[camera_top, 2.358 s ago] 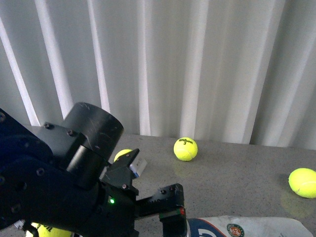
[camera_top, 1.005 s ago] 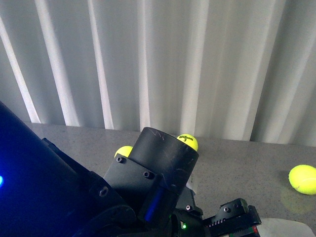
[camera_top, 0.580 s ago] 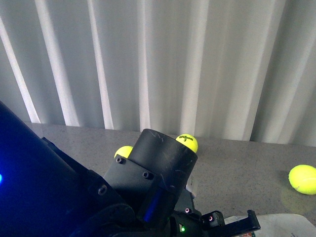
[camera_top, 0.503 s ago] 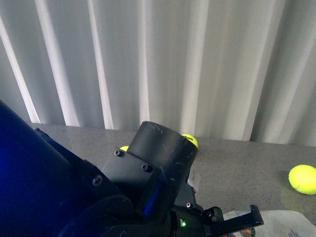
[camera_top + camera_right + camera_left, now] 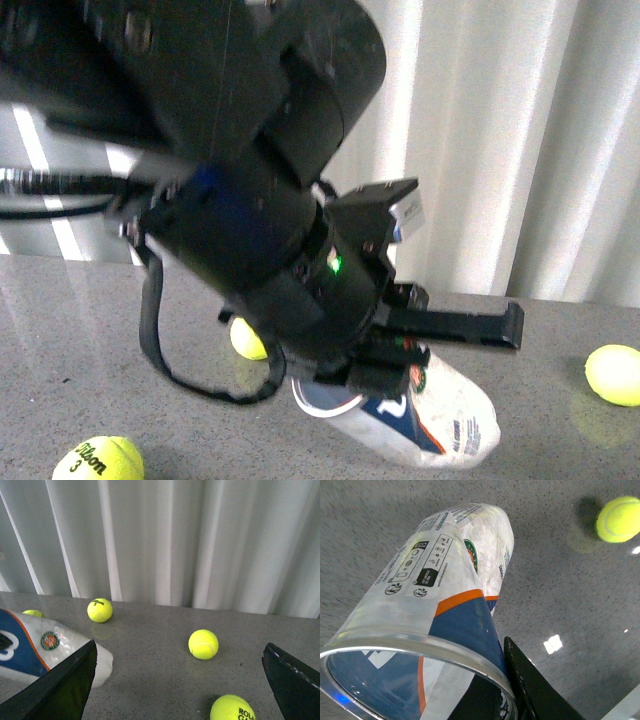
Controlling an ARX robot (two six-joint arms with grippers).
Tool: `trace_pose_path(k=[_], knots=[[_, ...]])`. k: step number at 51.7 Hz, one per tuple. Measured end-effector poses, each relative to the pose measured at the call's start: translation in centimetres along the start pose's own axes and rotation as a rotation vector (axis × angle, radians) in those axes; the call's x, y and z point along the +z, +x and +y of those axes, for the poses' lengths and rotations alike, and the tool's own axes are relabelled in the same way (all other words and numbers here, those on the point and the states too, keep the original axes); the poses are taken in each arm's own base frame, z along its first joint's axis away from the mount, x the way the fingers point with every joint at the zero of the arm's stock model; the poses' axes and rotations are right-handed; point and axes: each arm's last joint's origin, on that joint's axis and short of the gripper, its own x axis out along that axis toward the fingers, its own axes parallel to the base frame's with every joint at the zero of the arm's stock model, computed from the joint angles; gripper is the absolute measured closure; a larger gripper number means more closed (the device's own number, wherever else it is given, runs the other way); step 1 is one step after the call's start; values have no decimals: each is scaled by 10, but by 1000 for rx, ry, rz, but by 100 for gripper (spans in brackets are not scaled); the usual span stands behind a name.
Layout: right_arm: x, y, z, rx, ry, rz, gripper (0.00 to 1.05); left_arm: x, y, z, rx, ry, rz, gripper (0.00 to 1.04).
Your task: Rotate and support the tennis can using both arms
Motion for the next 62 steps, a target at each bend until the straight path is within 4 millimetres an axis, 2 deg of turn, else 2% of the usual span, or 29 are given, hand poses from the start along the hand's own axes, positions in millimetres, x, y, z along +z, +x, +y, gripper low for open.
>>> trace_pose_path(k=[6,11,20,26,31,38,53,62], knots=[[0,0,0,0,0,0,7,21,-20,-6,67,168,42,101],[0,0,0,0,0,0,7,40,-41,-16,131,398,97,101],[0,0,0,0,0,0,7,45,-55,-25,192,678,203,101],[0,0,0,0,0,0,7,38,-53,-31,225,850,301,101],[0,0,0,0,0,0,7,33,-49,-36,232,927,343,101],[0,0,0,0,0,0,7,20,-38,-54,187,1066,419,101],[0,0,0,0,0,0,7,4,-25,-97,97,1181,445,101],[0,0,0,0,0,0,7,1,-14,-103,98,1203,444,101]])
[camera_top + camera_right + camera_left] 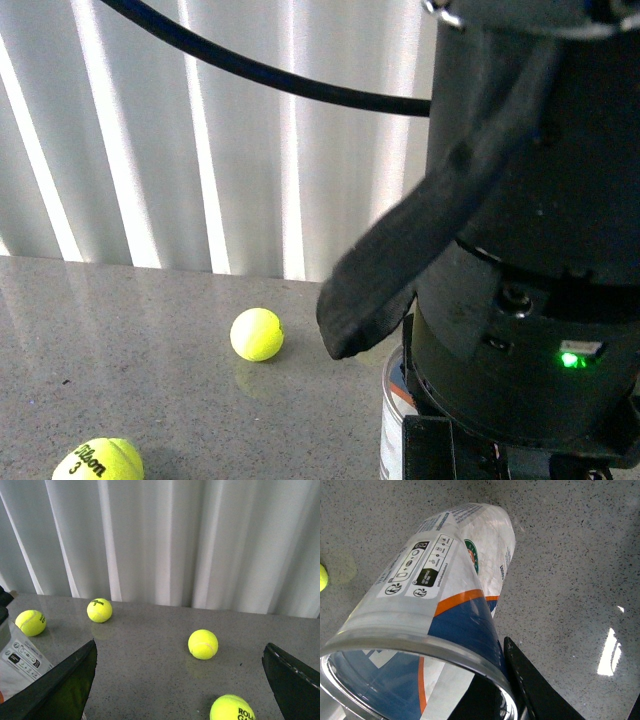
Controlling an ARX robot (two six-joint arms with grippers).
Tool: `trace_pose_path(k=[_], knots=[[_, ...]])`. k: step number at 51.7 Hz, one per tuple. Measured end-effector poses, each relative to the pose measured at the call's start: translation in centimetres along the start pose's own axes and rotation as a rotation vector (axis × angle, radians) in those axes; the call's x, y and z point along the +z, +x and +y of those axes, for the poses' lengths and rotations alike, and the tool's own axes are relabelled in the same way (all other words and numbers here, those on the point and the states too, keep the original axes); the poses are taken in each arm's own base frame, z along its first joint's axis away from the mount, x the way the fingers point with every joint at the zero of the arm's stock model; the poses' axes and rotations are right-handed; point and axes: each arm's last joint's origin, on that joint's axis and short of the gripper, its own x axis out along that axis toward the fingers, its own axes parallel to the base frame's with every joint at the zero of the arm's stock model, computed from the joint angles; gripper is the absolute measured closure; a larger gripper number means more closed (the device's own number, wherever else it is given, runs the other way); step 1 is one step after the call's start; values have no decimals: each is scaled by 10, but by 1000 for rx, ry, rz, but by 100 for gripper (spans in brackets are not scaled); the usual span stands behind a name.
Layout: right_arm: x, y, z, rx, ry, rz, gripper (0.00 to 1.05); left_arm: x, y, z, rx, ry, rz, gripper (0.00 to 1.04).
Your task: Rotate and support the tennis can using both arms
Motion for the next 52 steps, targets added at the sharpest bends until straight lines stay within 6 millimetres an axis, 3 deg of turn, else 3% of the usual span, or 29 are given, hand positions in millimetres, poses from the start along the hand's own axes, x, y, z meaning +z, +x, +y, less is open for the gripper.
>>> trace_pose_path(k=[28,39,48,52], knots=[[0,0,0,0,0,0,7,-5,23,10,47,0,37,101],[0,0,0,0,0,0,7,-6,26,9,39,3,42,69],[0,0,0,0,0,0,7,-6,27,8,31,5,51,33],[0,0,0,0,0,0,7,-7,27,8,27,5,54,24]])
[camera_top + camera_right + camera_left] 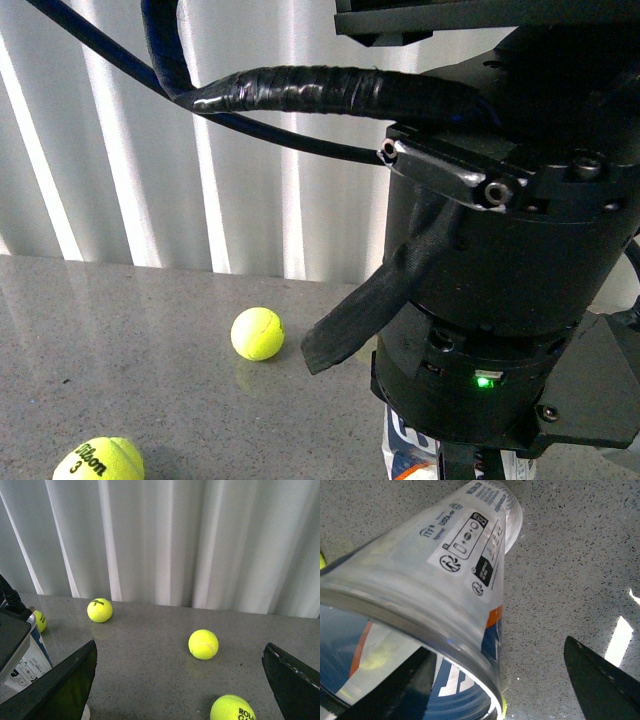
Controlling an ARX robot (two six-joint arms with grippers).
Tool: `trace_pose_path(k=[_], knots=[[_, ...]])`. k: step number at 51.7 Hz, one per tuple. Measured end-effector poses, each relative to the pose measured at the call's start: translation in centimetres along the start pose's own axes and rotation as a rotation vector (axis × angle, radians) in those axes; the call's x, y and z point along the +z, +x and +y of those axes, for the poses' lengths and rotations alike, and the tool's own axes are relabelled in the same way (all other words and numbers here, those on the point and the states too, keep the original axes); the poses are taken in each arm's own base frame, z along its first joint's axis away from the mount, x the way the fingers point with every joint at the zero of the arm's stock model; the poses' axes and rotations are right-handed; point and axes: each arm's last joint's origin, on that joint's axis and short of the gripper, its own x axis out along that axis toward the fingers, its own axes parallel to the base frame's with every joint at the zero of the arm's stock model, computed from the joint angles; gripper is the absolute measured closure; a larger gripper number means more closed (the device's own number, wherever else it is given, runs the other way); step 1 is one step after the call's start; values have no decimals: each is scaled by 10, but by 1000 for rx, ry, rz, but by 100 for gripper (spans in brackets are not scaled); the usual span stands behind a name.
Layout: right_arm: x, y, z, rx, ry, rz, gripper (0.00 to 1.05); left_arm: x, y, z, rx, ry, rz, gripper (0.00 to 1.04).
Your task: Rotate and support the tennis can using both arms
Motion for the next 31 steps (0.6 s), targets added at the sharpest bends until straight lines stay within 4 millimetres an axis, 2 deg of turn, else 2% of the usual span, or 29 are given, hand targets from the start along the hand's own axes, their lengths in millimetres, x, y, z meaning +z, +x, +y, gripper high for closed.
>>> trace_pose_path(k=[6,7,17,26,31], knots=[[0,0,0,0,0,0,7,0,0,-1,-6,-6,2,6],[0,0,0,0,0,0,7,0,-1,0,-6,-7,1,5],[0,0,0,0,0,0,7,6,-11,1,-2,-47,-39,7],[0,0,0,0,0,0,7,18,-37,2,19,-89,-122,7],[0,0,0,0,0,0,7,21,-44,-2,17,-91,-140,7]])
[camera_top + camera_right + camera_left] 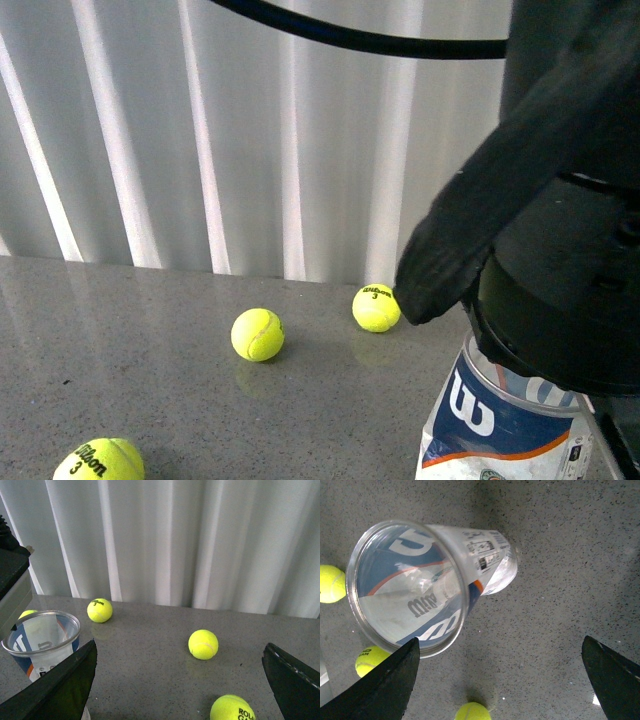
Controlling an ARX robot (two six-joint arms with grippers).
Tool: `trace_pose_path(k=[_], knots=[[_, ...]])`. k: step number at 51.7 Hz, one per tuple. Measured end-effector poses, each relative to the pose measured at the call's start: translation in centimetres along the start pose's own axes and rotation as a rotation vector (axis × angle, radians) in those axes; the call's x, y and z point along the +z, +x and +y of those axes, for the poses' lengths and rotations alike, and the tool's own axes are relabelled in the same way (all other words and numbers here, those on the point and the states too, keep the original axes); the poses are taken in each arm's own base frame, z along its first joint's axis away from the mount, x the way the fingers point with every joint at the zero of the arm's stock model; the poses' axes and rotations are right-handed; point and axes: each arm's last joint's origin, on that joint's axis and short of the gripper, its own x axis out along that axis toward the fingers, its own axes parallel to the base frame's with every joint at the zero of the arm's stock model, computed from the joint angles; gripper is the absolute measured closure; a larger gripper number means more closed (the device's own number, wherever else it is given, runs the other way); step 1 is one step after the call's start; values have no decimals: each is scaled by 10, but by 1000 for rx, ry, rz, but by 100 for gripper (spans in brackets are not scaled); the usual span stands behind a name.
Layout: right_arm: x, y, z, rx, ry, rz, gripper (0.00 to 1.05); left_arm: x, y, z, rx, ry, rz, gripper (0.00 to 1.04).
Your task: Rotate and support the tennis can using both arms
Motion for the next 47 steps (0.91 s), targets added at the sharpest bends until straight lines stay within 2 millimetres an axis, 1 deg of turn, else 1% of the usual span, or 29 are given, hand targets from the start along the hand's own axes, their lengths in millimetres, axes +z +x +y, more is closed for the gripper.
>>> trace_pose_path(k=[7,18,26,32,35,37,39,40,42,44,45,47], knots=[[0,0,0,0,0,0,7,2,-5,-5,-13,-1,-11,7],[0,0,0,0,0,0,7,0,-19,-2,18,-27,-50,7],[0,0,0,0,0,0,7,-6,-38,13,92,-110,-146,7],[0,0,0,0,0,0,7,-23,-64,38,201,-257,-285,7],[0,0,0,0,0,0,7,-39,-82,54,269,-367,-364,7],[0,0,0,0,0,0,7,-57,-95,64,333,-462,-404,7],[0,0,0,0,0,0,7,-73,-103,70,375,-529,-428,7],[0,0,0,0,0,0,7,-90,-110,74,413,-596,-446,7],[0,0,0,0,0,0,7,-113,-116,77,454,-681,-461,7],[0,0,0,0,0,0,7,-145,-120,77,509,-789,-464,7],[0,0,0,0,0,0,7,-148,-121,77,513,-797,-463,7],[0,0,0,0,0,0,7,-169,-121,75,538,-873,-461,7]])
